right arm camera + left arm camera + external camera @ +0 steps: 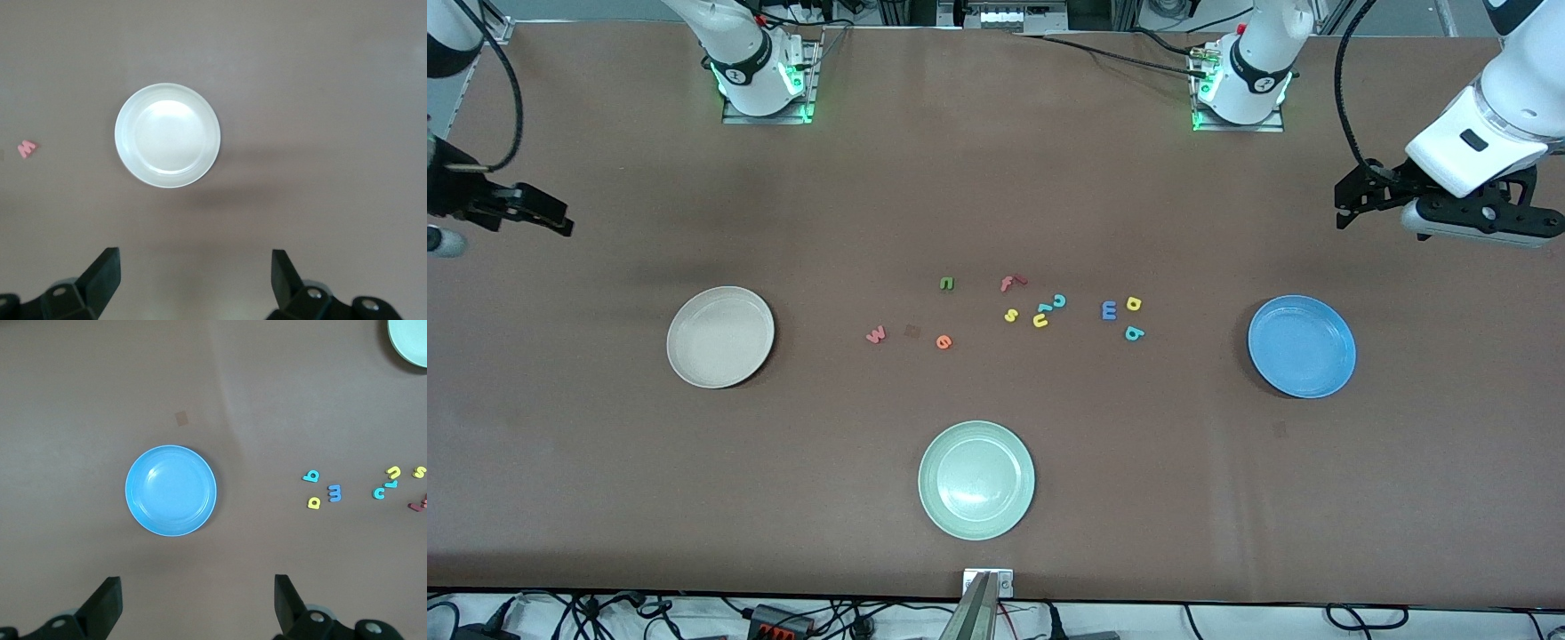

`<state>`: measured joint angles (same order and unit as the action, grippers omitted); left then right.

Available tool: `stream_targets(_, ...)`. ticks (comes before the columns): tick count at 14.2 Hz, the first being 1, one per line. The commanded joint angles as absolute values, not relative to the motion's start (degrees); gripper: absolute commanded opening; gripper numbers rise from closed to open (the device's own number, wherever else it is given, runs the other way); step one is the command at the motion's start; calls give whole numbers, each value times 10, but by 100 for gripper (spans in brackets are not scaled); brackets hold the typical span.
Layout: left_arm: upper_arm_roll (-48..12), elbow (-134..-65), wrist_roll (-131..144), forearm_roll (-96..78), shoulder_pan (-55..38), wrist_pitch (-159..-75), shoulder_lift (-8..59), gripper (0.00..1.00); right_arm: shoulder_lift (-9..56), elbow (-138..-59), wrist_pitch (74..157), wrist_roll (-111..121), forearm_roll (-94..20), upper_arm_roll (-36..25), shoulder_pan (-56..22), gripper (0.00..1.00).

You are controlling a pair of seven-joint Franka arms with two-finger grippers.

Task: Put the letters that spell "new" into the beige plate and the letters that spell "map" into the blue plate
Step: 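Move the right gripper toward the pink letter m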

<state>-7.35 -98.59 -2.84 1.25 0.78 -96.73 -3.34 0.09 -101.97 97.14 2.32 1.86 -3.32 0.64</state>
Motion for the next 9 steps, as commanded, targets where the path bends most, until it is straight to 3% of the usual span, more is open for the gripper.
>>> stream_targets(1, -74, -979, -34, 4, 11, -960, -36, 100, 56, -1018, 988, 20, 9, -27, -49, 100)
stream_targets(9, -74, -979, -34, 4, 11, -960, -35, 100, 192, -1020, 1100, 14, -18, -26, -175, 100)
